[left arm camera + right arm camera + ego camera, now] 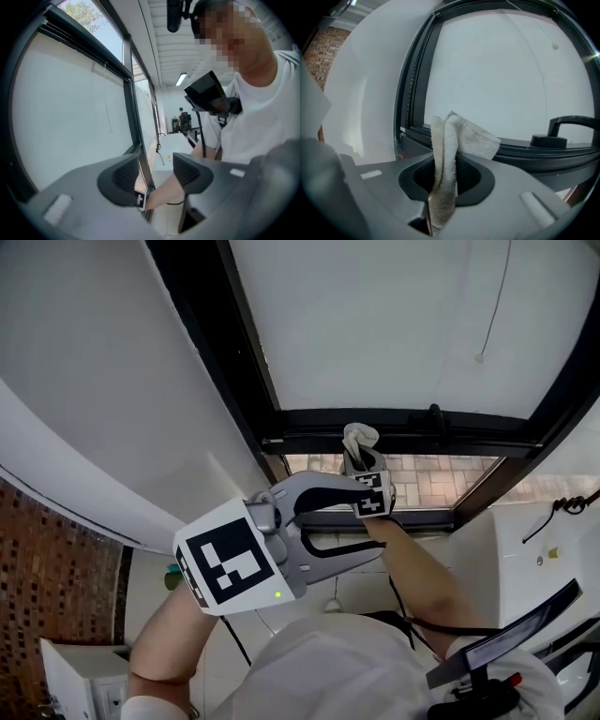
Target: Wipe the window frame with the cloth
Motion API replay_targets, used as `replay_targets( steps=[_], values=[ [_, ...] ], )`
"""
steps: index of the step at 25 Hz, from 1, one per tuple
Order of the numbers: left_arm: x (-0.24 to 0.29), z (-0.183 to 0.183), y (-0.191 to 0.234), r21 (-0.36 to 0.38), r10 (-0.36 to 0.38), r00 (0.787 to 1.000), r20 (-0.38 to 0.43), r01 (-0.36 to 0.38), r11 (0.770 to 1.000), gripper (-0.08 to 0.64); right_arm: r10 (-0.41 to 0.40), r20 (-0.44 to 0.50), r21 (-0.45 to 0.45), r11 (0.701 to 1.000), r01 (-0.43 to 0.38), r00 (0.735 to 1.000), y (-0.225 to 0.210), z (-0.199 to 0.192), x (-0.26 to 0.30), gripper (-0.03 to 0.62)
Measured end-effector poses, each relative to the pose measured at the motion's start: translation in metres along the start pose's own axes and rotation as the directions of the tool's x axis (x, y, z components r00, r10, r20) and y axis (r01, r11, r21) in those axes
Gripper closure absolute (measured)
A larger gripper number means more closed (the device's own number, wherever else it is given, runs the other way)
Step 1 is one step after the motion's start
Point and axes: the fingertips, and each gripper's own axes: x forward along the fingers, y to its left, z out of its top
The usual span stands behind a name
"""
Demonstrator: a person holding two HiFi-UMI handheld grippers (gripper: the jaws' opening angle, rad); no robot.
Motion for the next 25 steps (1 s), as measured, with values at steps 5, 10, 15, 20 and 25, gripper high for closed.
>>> replay_targets(
  steps=[5, 10, 15, 20, 25],
  values=[
    [-0.039, -0.015, 0.003, -0.031, 0.068, 0.997, -0.028, -0.069, 0.997, 0.316, 0.048, -0.002, 0.005, 0.999, -0.048, 0.999, 0.037, 0.012, 0.017, 0.520],
    [-0.069, -0.024, 0.009, -0.063, 0.149, 0.988, -0.038, -0.151, 0.987, 0.316, 0.089, -0.007, 0.001, 0.996, -0.089, 0.996, 0.064, 0.017, 0.033, 0.520],
    [-0.085, -0.030, 0.005, -0.077, 0.180, 0.982, -0.050, -0.184, 0.980, 0.316, 0.123, -0.009, 0.030, 0.992, -0.123, 0.992, 0.091, 0.026, 0.046, 0.520],
    [-0.091, -0.033, 0.001, -0.107, 0.189, 0.981, -0.047, -0.193, 0.975, 0.317, 0.173, -0.007, 0.056, 0.983, -0.172, 0.985, 0.123, 0.041, 0.056, 0.520],
    [-0.093, -0.033, -0.001, -0.100, 0.188, 0.981, -0.049, -0.192, 0.976, 0.316, 0.235, -0.006, 0.048, 0.971, -0.234, 0.972, 0.148, 0.056, 0.060, 0.520]
  ],
)
